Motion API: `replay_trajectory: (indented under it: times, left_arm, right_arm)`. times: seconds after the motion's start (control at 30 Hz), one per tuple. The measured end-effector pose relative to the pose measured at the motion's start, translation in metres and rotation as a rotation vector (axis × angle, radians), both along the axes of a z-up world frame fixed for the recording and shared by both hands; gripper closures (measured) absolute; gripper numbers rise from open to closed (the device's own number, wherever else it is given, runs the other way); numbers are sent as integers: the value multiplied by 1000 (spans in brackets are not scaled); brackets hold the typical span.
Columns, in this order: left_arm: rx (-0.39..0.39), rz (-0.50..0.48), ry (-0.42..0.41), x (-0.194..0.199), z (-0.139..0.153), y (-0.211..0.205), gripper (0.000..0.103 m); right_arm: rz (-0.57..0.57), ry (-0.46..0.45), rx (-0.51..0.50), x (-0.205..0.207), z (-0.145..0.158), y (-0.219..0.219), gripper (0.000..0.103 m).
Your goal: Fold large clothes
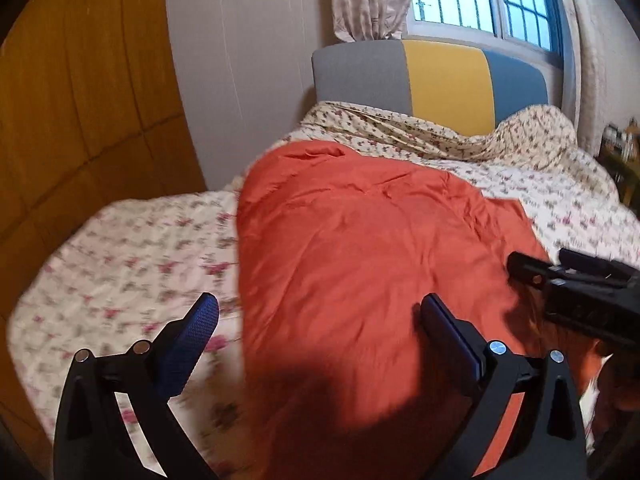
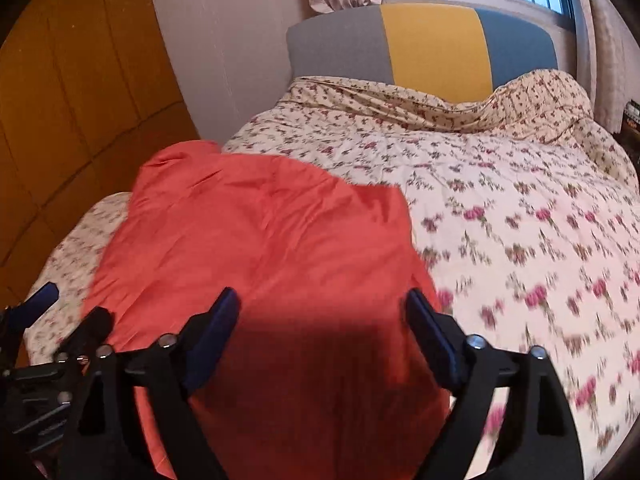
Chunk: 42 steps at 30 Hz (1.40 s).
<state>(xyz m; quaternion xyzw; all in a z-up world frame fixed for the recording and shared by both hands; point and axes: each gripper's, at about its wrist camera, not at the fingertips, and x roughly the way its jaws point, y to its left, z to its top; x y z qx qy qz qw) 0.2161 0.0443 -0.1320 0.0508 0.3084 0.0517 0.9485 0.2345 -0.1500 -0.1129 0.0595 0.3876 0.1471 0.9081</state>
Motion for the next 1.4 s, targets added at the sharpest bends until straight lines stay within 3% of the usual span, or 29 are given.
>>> replay_trajectory:
  times: [0.13, 0.3, 0.43, 0.73, 1.03, 1.4]
  left_arm:
    - [69, 10, -5, -33, 7, -2, 3]
    - [-8, 1, -7, -72, 16, 9, 3]
    - [-73, 35, -3, -96, 23, 17, 3]
    - [-65, 108, -49, -143, 37, 19, 3]
    - [-129, 97, -19, -152, 41, 20, 3]
    - [-138, 105, -20, -154, 43, 24, 3]
  right_arm:
    - [39, -27, -42, -40, 18, 7, 2]
    - [43, -45, -121, -79, 33, 12, 2]
    - [14, -53, -114, -102, 43, 2, 2]
    - [-24, -50, -99, -149, 60, -10, 2]
    - [-22, -61, -96, -172, 70, -10, 2]
    - [-4, -69, -116, -178, 70, -5, 2]
